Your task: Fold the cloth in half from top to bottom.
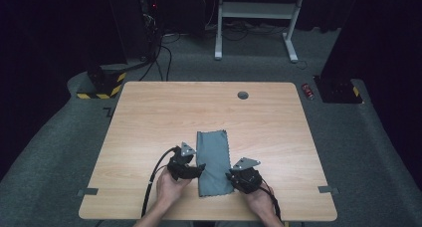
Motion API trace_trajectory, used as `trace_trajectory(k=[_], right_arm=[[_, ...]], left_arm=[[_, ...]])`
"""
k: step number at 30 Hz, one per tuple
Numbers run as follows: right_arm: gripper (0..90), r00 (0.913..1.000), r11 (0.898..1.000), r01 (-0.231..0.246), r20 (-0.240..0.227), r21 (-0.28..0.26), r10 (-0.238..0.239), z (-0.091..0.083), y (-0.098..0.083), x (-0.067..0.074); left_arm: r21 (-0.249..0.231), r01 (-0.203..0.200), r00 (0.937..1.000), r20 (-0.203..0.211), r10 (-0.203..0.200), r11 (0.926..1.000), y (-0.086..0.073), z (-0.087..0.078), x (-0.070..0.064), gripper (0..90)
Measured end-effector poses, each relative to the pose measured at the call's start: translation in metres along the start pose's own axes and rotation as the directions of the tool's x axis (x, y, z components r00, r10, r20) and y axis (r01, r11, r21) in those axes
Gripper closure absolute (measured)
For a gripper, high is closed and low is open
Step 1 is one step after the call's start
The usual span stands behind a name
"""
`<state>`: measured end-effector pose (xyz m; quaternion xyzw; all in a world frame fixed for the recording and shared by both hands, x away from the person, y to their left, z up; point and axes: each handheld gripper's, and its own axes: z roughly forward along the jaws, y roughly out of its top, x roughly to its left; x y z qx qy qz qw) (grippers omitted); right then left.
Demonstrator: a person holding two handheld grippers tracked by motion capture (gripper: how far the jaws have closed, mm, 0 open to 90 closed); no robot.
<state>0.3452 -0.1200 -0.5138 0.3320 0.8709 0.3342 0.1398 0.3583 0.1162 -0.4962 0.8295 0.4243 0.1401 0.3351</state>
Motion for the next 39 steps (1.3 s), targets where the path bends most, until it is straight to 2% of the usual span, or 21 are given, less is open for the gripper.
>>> trace_trajectory(k=[2,5,8,12,15,17,19,23,27,30,39], right_arm=[[74.9,1.0,1.0,0.0,0.001,0.0,0.0,0.0,0.0,0.0],[74.9,1.0,1.0,0.002,0.0,0.0,-0.002,0.0,0.0,0.0],[74.8,1.0,1.0,0.007,-0.005,0.0,-0.007,0.0,0.0,-0.001],[73.7,0.9999,1.0,0.014,-0.006,0.01,-0.014,0.0,0.001,-0.001],[69.3,0.9998,1.0,-0.009,-0.019,0.017,0.009,0.0,0.002,-0.005],[68.3,0.9995,1.0,-0.016,-0.028,0.014,0.016,-0.001,0.004,-0.007],[67.1,0.9988,0.999,-0.035,-0.033,-0.007,0.035,-0.003,0.007,-0.011],[61.9,0.9977,0.998,-0.067,-0.013,-0.018,0.066,-0.004,0.015,-0.02],[61.9,0.9912,0.991,-0.132,-0.012,-0.011,0.131,0.006,0.025,-0.037],[63.1,0.9845,0.984,-0.175,-0.01,-0.024,0.175,0.011,0.032,-0.047],[67.3,0.9734,0.973,-0.223,0.04,-0.05,0.225,0.029,0.058,-0.066]], left_arm=[[0.016,-0.026,0.9995,-0.018,0.027,0.9995,-0.005,0.001,-0.005,38.9],[0.064,-0.059,0.9964,-0.057,0.062,0.9963,-0.015,0.003,-0.008,38.9],[0.044,-0.038,0.9978,-0.051,0.041,0.9983,-0.023,-0.001,-0.005,38.9],[0.041,-0.04,0.9972,-0.062,0.042,0.9984,-0.029,-0.006,-0.004,38.8],[0.057,-0.037,0.9975,-0.058,0.041,0.9977,-0.03,-0.008,-0.002,37.3],[0.033,-0.003,0.9995,-0.032,0.004,0.9994,-0.03,-0.011,0.005,37.2],[0.014,0.031,0.9994,-0.014,-0.031,0.9994,-0.028,-0.012,0.013,37.2],[-0.018,0.083,0.9965,-0.006,-0.083,0.9964,-0.015,-0.009,0.03,37.1],[-0.025,0.132,0.9911,-0.009,-0.133,0.9909,-0.002,0.0,0.048,37.6],[-0.025,0.154,0.9879,-0.015,-0.155,0.9877,0.007,0.008,0.057,38.4],[-0.015,0.173,0.9837,-0.046,-0.173,0.9848,0.035,0.03,0.073,41.4]])
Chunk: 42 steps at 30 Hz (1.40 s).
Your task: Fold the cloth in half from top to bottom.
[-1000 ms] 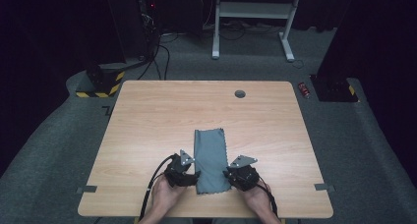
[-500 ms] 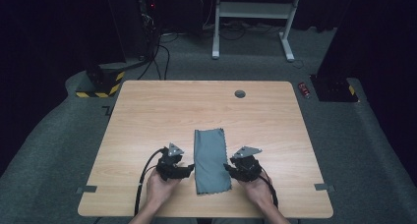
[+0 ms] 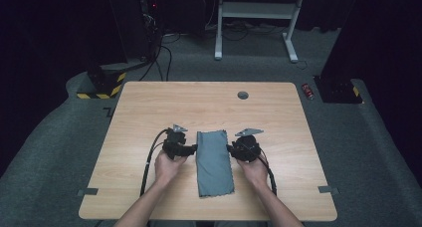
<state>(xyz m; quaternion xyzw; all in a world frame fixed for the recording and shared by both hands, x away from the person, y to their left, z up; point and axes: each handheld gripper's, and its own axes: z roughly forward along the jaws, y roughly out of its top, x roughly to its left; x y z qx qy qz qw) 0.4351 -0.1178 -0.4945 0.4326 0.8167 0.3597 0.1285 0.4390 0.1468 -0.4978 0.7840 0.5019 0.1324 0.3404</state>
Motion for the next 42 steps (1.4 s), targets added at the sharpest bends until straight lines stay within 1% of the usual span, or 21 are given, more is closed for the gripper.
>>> trace_trajectory(k=[4,6,8,9,11,12,14,17,19,21,23,28,30,31,32,34,36,39,40,41,42], right_arm=[[66.8,0.9997,1.0,-0.009,0.021,0.001,0.009,0.009,0.011,-0.002],[65.6,0.9993,1.0,-0.018,0.031,0.004,0.018,0.014,0.015,-0.004],[64.9,0.9985,0.999,-0.032,0.044,0.0,0.032,0.018,0.019,-0.005],[64.3,0.9979,0.999,-0.043,0.049,-0.001,0.043,0.021,0.02,-0.006],[62.9,0.9964,0.998,-0.063,0.057,0.008,0.062,0.026,0.023,-0.008],[61.9,0.9958,0.998,-0.065,0.066,0.011,0.064,0.031,0.027,-0.009],[61.8,0.9955,0.998,-0.065,0.069,0.011,0.064,0.033,0.028,-0.009],[60.1,0.9938,0.997,-0.074,0.084,0.011,0.073,0.039,0.031,-0.009],[60.0,0.9928,0.996,-0.084,0.087,0.02,0.081,0.043,0.033,-0.009],[60.1,0.993,0.996,-0.08,0.089,0.024,0.078,0.046,0.035,-0.008],[60.1,0.9933,0.997,-0.071,0.094,0.037,0.067,0.049,0.037,-0.007],[64.4,0.9924,0.997,-0.042,0.118,0.067,0.034,0.058,0.037,-0.005],[68.9,0.9926,0.997,-0.029,0.12,0.073,0.02,0.058,0.037,-0.006],[68.9,0.9926,0.997,-0.029,0.12,0.073,0.02,0.058,0.037,-0.006],[72.6,0.9926,0.997,-0.03,0.12,0.076,0.021,0.057,0.037,-0.007],[74.2,0.9929,0.997,-0.024,0.118,0.077,0.015,0.057,0.037,-0.007],[81.0,0.9944,0.997,0.008,0.105,0.078,-0.016,0.058,0.037,-0.006],[86.1,0.9963,0.997,0.012,0.084,0.079,-0.019,0.058,0.037,-0.005],[86.7,0.9968,0.997,0.013,0.078,0.08,-0.02,0.058,0.037,-0.006],[87.7,0.9978,0.997,0.007,0.065,0.08,-0.013,0.058,0.037,-0.008],[87.7,0.9978,0.997,0.007,0.065,0.08,-0.013,0.058,0.037,-0.008]], left_arm=[[-0.003,0.031,0.9994,-0.017,-0.031,0.9995,0.01,0.01,0.004,41.8],[-0.013,0.062,0.998,-0.01,-0.062,0.998,0.011,0.014,0.007,42.6],[-0.006,0.101,0.9948,-0.015,-0.101,0.9949,0.011,0.021,0.01,42.9],[0.0,0.102,0.9945,-0.022,-0.102,0.9947,0.01,0.023,0.012,43.1],[-0.015,0.117,0.9926,-0.029,-0.118,0.993,0.01,0.025,0.014,43.8],[-0.015,0.113,0.9931,-0.031,-0.113,0.9935,0.011,0.026,0.015,43.9],[-0.027,0.13,0.9909,-0.032,-0.13,0.9912,0.011,0.027,0.016,44.2],[0.003,0.088,0.9949,-0.049,-0.088,0.9961,0.016,0.028,0.014,43.5],[0.008,0.063,0.9967,-0.052,-0.062,0.998,0.019,0.029,0.011,43.5],[0.012,0.071,0.996,-0.055,-0.07,0.9974,0.019,0.032,0.011,43.8],[0.006,0.062,0.9959,-0.066,-0.061,0.9981,0.019,0.033,0.009,44.7],[0.016,-0.004,0.9949,-0.101,0.005,0.9999,0.018,0.033,0.006,49.8],[0.016,-0.015,0.9931,-0.116,0.017,0.9998,0.018,0.034,0.004,53.0],[0.018,-0.019,0.9924,-0.121,0.021,0.9997,0.019,0.034,0.004,53.0],[0.018,-0.023,0.9922,-0.122,0.025,0.9996,0.019,0.035,0.003,56.4],[0.017,-0.033,0.9925,-0.118,0.035,0.9993,0.02,0.035,0.001,57.9],[0.015,-0.045,0.9933,-0.106,0.046,0.9989,0.02,0.036,-0.001,64.3],[0.017,-0.053,0.9949,-0.085,0.054,0.9985,0.021,0.036,-0.001,71.8],[0.028,-0.048,0.9965,-0.068,0.05,0.9985,0.022,0.037,-0.001,74.4],[0.043,-0.053,0.997,-0.054,0.055,0.9977,0.025,0.037,0.0,83.2],[0.054,-0.048,0.9979,-0.04,0.051,0.9974,0.027,0.038,-0.001,83.2]])
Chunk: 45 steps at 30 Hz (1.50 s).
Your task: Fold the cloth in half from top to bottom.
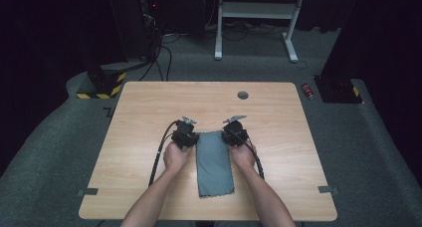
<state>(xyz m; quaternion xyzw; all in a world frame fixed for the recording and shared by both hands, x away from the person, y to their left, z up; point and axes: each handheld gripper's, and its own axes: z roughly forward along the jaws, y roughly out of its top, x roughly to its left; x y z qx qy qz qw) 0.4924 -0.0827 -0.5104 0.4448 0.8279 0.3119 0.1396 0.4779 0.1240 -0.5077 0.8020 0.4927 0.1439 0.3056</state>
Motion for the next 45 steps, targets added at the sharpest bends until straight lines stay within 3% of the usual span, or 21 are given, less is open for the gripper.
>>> trace_trajectory(k=[3,8,15,17,20,29,34,45], right_arm=[[88.6,0.9992,0.999,-0.035,-0.019,0.004,0.035,-0.001,0.0,-0.003],[89.0,0.9986,0.999,-0.039,-0.037,-0.004,0.039,-0.005,-0.001,-0.006],[89.1,0.9984,0.998,-0.041,-0.042,-0.044,0.039,-0.017,0.002,-0.009],[89.2,0.9982,0.997,-0.045,-0.043,-0.057,0.043,-0.021,0.003,-0.011],[89.2,0.9976,0.996,-0.055,-0.046,-0.074,0.052,-0.026,0.004,-0.014],[89.3,0.9995,0.993,-0.029,-0.014,-0.117,0.028,-0.049,0.027,-0.02],[89.3,0.9999,0.993,-0.009,-0.011,-0.122,0.007,-0.055,0.023,-0.018],[89.3,0.9983,0.993,0.022,-0.052,-0.113,-0.028,-0.057,-0.008,-0.006]], left_arm=[[0.016,0.012,0.9995,0.03,-0.013,0.9998,0.003,0.001,0.002,89.1],[0.02,0.016,0.9979,0.062,-0.017,0.9997,0.005,0.0,0.006,90.0],[-0.033,0.024,0.9953,0.094,-0.021,0.9991,0.015,-0.012,0.007,90.0],[-0.038,0.043,0.9934,0.108,-0.039,0.9984,0.017,-0.014,0.009,90.0],[-0.049,0.027,0.9938,0.109,-0.021,0.9985,0.024,-0.017,0.008,90.0],[-0.122,0.03,0.9923,0.123,-0.015,0.9921,0.05,-0.035,0.011,90.0],[-0.121,0.01,0.9915,0.13,0.006,0.9926,0.043,-0.038,0.005,90.0],[-0.094,-0.013,0.9846,0.173,0.029,0.9955,0.018,-0.041,-0.001,89.9]])
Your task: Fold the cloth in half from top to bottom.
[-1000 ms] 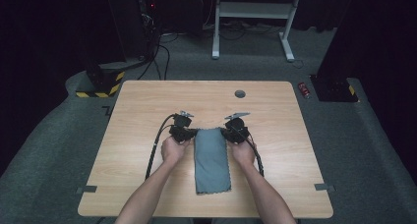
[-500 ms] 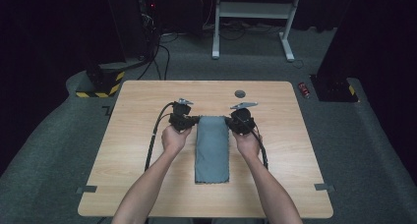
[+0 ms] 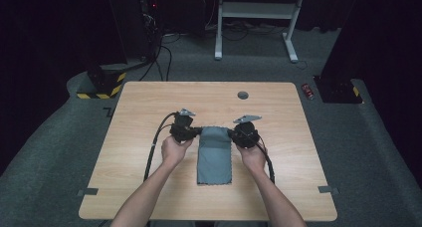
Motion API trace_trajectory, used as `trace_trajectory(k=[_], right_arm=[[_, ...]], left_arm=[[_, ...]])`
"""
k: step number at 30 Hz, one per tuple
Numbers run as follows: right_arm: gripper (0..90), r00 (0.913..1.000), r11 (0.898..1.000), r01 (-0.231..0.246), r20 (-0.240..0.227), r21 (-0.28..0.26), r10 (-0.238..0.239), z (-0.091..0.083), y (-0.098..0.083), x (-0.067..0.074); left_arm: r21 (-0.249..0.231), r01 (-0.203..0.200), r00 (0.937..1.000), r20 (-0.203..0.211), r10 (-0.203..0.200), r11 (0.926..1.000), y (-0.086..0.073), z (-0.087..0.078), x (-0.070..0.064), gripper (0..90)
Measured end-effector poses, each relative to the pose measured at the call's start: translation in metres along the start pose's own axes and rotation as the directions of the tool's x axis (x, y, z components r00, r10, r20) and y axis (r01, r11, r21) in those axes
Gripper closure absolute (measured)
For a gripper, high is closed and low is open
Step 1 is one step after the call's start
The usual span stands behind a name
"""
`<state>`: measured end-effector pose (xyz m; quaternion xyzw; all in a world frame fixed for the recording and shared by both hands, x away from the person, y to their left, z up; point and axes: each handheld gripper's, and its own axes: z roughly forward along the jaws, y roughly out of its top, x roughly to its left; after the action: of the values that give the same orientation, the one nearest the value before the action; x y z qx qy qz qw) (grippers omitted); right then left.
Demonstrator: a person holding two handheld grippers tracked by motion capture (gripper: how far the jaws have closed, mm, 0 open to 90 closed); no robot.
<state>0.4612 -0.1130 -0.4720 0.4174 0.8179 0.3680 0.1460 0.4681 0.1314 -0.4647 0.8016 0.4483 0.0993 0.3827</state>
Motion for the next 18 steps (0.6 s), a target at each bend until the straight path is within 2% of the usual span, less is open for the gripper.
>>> trace_trajectory(k=[10,18], right_arm=[[89.3,0.9992,1.0,0.0,-0.041,-0.002,0.0,-0.009,-0.021,0.008],[89.3,0.9982,1.0,0.007,-0.059,-0.005,-0.008,-0.014,-0.028,0.012]], left_arm=[[-0.006,-0.01,0.9997,0.022,0.01,0.9999,-0.017,-0.006,-0.009,89.9],[-0.007,-0.023,0.9992,0.032,0.024,0.9997,-0.029,-0.011,-0.015,89.9]])
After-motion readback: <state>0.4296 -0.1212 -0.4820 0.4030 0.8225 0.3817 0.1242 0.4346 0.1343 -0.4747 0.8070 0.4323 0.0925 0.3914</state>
